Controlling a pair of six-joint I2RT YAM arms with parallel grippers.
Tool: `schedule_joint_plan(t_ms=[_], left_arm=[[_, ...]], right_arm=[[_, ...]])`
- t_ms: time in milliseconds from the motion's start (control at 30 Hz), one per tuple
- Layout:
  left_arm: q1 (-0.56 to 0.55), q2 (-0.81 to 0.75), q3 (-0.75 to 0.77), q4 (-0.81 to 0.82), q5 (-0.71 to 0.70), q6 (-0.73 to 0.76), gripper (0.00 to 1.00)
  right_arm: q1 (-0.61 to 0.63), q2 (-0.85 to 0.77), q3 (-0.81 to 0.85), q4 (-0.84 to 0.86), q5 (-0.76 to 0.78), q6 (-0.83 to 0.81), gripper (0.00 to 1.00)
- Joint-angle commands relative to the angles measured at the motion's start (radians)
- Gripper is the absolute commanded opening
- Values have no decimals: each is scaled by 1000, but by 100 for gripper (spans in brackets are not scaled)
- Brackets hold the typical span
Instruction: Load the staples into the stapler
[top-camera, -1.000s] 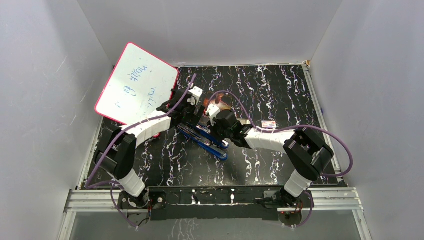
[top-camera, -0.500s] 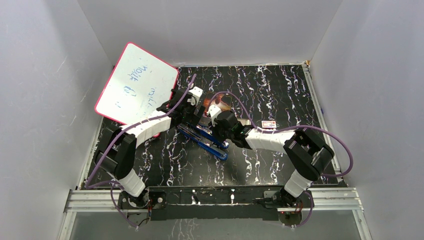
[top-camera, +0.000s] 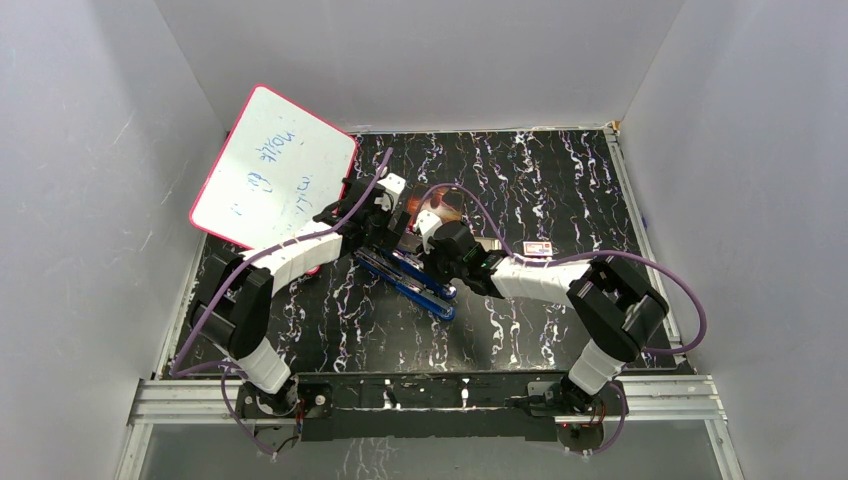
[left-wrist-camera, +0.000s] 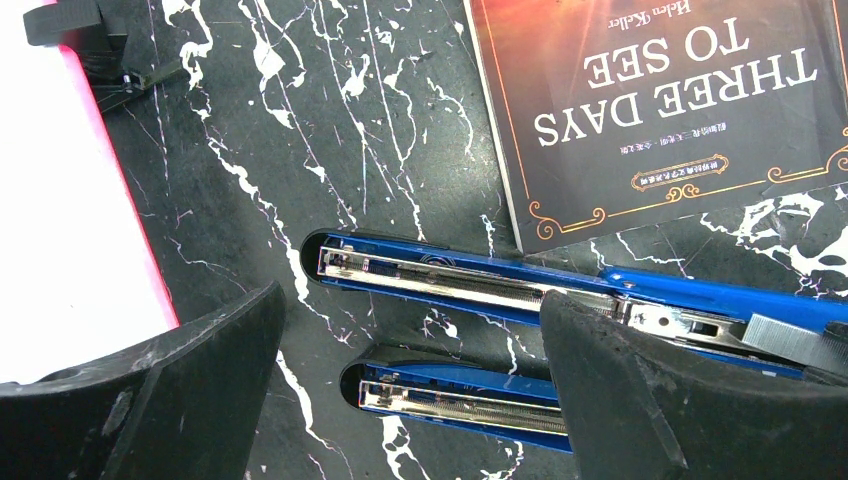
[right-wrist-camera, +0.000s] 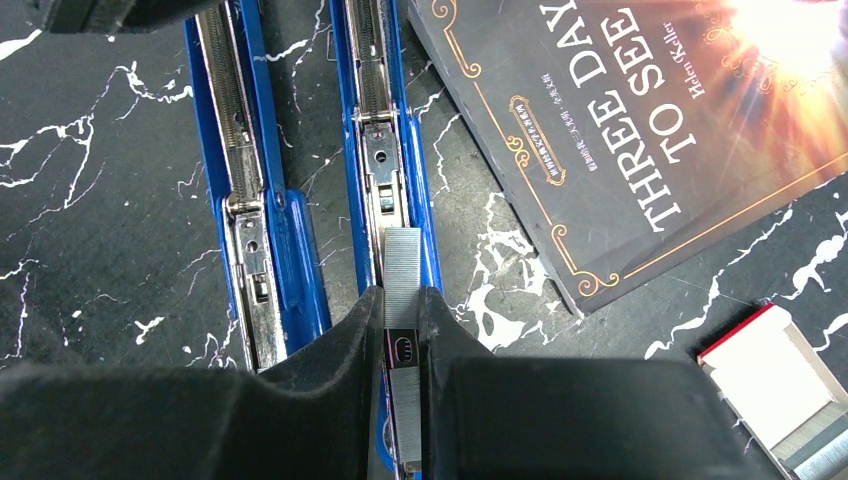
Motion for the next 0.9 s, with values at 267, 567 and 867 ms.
schedule_joint_plan(t_ms=[267,567,867], left_arm=[[-2,-1,1,5,3,11,98],[-1,3,1,4,3,14,98],[-3,3,2,5,2,15,98]], right_arm=[[3,-17,33,-62,-52,-20,0],[5,0,55,-109,-47,-17,0],[4,22,93,-164,-59,-17,0]])
